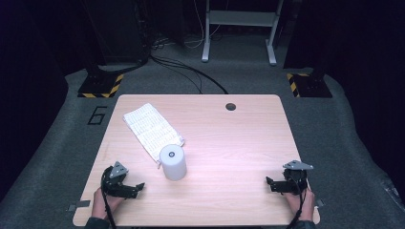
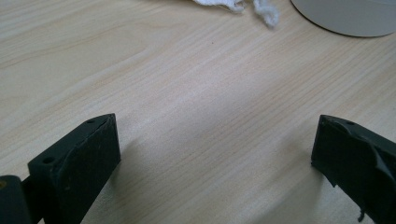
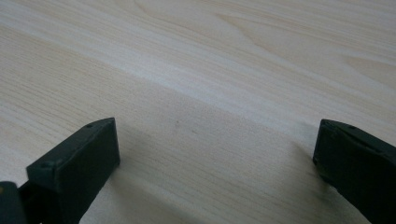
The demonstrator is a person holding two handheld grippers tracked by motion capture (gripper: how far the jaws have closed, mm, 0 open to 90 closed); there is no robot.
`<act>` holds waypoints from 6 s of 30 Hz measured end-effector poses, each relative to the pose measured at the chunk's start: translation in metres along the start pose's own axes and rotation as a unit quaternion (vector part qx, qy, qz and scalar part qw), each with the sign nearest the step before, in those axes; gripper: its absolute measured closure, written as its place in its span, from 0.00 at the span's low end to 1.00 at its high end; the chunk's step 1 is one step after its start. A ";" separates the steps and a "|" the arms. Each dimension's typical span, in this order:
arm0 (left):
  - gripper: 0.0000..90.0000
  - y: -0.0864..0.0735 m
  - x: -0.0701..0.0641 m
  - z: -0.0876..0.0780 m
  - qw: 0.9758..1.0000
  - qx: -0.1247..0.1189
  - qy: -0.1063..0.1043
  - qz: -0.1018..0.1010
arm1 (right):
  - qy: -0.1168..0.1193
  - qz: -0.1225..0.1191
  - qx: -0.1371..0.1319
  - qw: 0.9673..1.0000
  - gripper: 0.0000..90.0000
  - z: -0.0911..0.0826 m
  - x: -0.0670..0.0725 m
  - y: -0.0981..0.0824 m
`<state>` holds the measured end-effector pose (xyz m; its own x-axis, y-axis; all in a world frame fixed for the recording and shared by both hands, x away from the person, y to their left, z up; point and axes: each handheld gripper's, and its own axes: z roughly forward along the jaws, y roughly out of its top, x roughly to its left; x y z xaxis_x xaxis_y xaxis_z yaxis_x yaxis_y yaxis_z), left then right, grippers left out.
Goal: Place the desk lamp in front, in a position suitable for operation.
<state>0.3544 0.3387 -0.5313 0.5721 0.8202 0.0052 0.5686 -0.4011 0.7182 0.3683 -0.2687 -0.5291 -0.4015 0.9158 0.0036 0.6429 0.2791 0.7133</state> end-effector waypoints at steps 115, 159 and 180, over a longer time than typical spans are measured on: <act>0.10 0.144 -0.107 0.047 0.971 -0.154 -0.152 0.099 | 0.003 -0.005 0.000 1.000 0.00 0.001 0.000 0.001; 0.00 0.150 -0.135 0.059 0.961 -0.141 -0.194 0.139 | 0.002 -0.002 -0.001 1.000 0.00 0.001 0.000 0.001; 0.00 0.099 -0.090 0.029 0.979 -0.105 -0.130 0.116 | 0.004 -0.014 -0.001 1.000 0.01 0.000 0.000 0.001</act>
<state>0.3764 0.2139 -0.4808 0.8185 0.5740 0.0264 0.2878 -0.4493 0.8458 0.3692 -0.2687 -0.5289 -0.4234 0.9059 -0.0109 0.6299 0.3030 0.7151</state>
